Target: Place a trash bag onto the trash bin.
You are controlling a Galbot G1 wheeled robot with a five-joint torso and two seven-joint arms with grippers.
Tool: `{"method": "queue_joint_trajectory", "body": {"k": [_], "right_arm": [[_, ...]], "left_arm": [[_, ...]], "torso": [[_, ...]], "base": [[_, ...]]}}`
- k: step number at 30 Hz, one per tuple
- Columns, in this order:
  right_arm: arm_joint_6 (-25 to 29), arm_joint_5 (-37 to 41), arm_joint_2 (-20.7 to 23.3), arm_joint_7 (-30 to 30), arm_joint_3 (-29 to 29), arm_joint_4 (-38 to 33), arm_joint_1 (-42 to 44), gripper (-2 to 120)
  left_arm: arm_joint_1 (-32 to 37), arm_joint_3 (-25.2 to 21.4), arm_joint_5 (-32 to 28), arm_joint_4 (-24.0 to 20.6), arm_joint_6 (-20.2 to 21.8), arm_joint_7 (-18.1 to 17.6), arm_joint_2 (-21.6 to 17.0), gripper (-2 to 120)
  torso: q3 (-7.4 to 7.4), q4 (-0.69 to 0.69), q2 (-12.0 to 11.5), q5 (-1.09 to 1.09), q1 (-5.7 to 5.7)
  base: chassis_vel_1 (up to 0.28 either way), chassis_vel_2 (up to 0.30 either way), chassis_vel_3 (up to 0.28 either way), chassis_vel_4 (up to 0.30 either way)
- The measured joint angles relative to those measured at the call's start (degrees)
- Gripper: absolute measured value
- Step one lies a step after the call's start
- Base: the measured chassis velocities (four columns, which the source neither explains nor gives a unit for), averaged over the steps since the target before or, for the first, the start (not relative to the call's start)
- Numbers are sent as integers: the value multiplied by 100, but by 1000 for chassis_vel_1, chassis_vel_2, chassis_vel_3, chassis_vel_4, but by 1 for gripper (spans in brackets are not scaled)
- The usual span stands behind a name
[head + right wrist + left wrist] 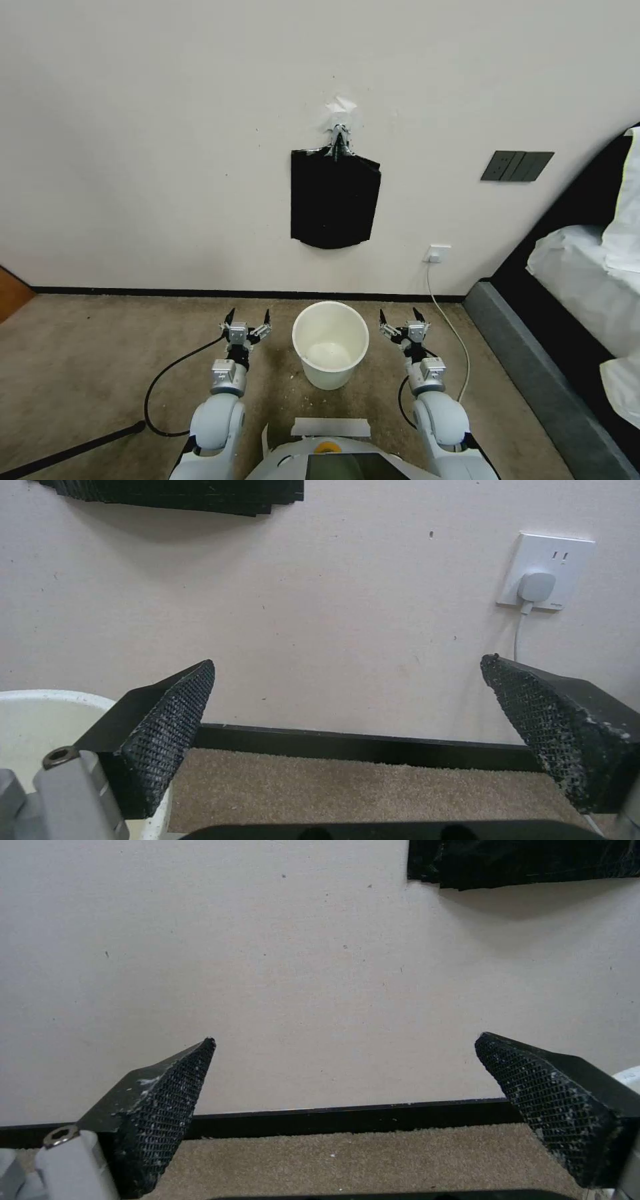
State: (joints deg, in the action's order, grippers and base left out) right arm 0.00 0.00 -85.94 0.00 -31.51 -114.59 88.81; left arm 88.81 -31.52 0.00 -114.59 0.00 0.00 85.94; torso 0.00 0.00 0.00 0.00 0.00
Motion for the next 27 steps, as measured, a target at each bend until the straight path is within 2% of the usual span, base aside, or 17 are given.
{"method": "queue_joint_trajectory", "body": {"k": [3,5,6,7,9,10,12,14,15,16,18,27], "right_arm": [[20,0,7,22,11,-2,4,100],[217,-17,63,229,97,-31,41,100],[507,-53,147,532,239,-82,95,100],[507,-53,147,532,239,-82,95,100],[803,-90,233,843,373,-133,153,100],[991,-54,255,1053,478,-88,171,100],[1005,-32,245,1074,504,-56,176,100],[1026,6,237,1091,555,-17,170,100],[1026,6,237,1091,555,-17,170,100],[1026,23,237,1091,591,-12,169,100],[1026,66,252,1091,614,-17,165,100],[1024,390,502,1091,687,-139,171,100]], "left_arm": [[0,1,-1,0,-6,-6,-4,100],[-11,15,-51,9,-109,-72,-45,100],[-42,45,-158,33,-346,-214,-131,100],[-42,45,-158,33,-346,-214,-131,100],[-81,78,-283,60,-622,-380,-233,100],[-131,122,-447,99,-981,-589,-395,100],[-136,156,-475,134,-1034,-600,-415,100],[-139,322,-603,235,-1280,-613,-542,100],[-139,322,-603,235,-1280,-613,-542,100],[-111,349,-620,241,-1353,-584,-570,100],[-75,367,-622,241,-1398,-553,-580,100],[115,381,-471,66,-1471,-526,-580,100]], "torso": [[0,0,0,0,0],[0,0,0,0,0],[0,0,0,-1,0],[0,0,0,-1,0],[0,0,0,-1,0],[0,-1,0,-1,0],[0,0,0,4,0],[0,-1,0,-6,0],[0,-1,0,-6,0],[0,-1,0,4,0],[0,0,0,-2,0],[0,-1,0,0,0]], "base": [[0,0,0,0],[0,0,0,0],[0,0,0,0],[0,0,0,0],[0,0,0,0],[0,0,0,0],[0,0,0,0],[0,0,0,0],[0,0,0,0],[0,0,0,0],[0,0,0,0],[0,0,0,0]]}}
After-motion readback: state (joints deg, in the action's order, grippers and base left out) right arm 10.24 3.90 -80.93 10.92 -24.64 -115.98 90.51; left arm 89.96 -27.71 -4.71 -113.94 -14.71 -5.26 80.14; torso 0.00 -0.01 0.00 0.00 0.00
